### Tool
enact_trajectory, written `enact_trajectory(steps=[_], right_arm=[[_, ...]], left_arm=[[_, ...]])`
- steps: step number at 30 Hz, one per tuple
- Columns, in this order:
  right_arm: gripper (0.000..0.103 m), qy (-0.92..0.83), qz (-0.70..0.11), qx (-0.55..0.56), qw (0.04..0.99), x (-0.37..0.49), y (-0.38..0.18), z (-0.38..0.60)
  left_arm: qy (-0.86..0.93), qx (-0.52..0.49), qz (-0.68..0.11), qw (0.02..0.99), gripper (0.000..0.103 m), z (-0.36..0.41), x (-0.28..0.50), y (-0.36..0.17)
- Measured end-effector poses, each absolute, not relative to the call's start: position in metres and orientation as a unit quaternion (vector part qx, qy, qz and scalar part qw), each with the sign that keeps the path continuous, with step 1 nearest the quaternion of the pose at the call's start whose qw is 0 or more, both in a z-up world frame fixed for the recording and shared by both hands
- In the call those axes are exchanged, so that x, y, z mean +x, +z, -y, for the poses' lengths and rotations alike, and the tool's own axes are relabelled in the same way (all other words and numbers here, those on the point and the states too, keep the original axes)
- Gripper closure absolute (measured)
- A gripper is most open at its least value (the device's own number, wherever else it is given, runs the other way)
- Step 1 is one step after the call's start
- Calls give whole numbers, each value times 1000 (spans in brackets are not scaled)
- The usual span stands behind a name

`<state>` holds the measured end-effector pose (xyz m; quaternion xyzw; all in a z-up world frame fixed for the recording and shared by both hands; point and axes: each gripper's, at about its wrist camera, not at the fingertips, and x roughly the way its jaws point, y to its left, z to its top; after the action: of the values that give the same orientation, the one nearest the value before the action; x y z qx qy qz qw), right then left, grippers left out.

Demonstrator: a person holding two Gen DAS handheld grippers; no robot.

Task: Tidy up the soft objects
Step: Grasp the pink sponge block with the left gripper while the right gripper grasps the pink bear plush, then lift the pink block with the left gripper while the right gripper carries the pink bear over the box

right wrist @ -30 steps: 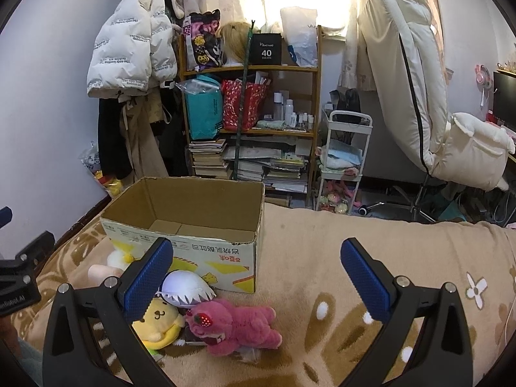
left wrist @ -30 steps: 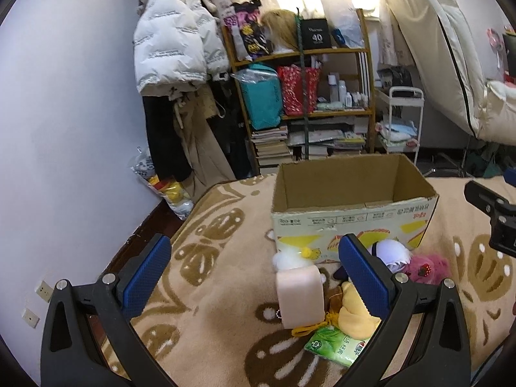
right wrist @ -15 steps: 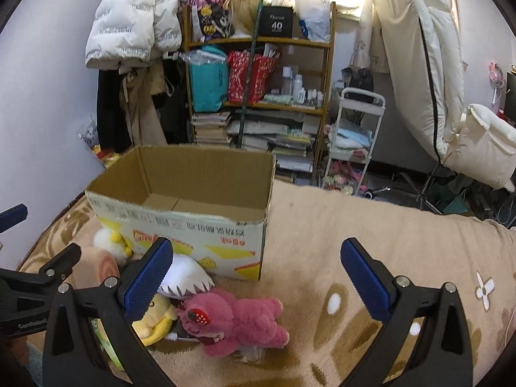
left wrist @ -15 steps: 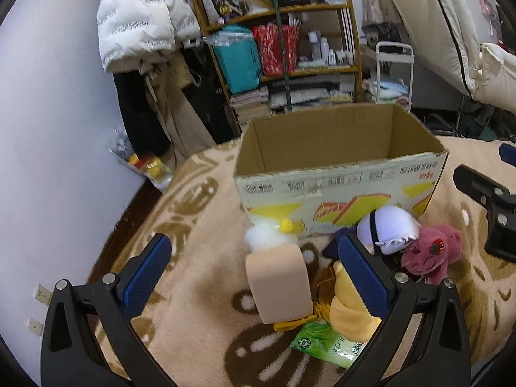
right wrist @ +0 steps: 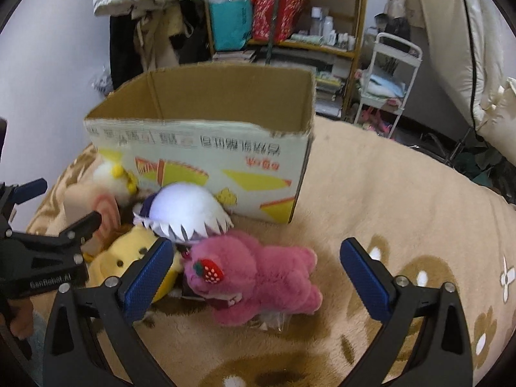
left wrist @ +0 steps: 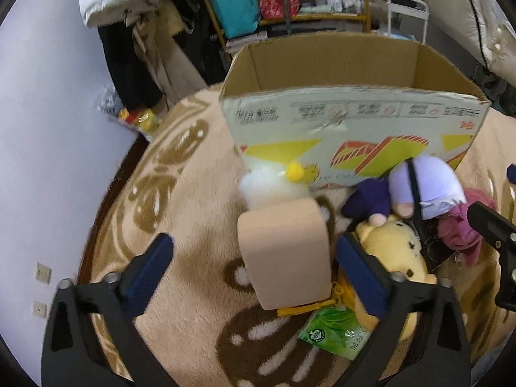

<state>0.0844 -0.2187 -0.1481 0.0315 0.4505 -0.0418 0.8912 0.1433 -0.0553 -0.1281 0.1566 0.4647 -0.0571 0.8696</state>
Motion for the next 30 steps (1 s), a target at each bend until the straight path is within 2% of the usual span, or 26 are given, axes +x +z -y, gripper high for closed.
enact_trajectory(steps=[3,5,7,8,10,13,14,30], right_arm=[[12,-26,-473,31,880,87,-159,216],[22,-14,-486,25,873,89,-166,211],[24,-12,-486,11,874,88,-167,205],[28,-8,-485,4,874,88,-167,203],[36,1,-484,0,875,89,-167,201],[43,6,-484,2,875,88,-166,200],[60,10,-483,1,876,88,-166,199],[60,5,-488,-2,873,87,-164,198]], left_arm=[[-74,118,-490,860,22,49,148,-133],[-81,105,-496,858,34,48,149,-133],[-87,98,-502,855,43,48,149,-134],[-91,95,-504,854,49,49,149,-135],[-97,92,-507,852,55,50,148,-135],[-96,98,-505,852,61,51,147,-135],[-97,97,-505,852,62,51,146,-135],[-95,96,-502,854,63,52,145,-132]])
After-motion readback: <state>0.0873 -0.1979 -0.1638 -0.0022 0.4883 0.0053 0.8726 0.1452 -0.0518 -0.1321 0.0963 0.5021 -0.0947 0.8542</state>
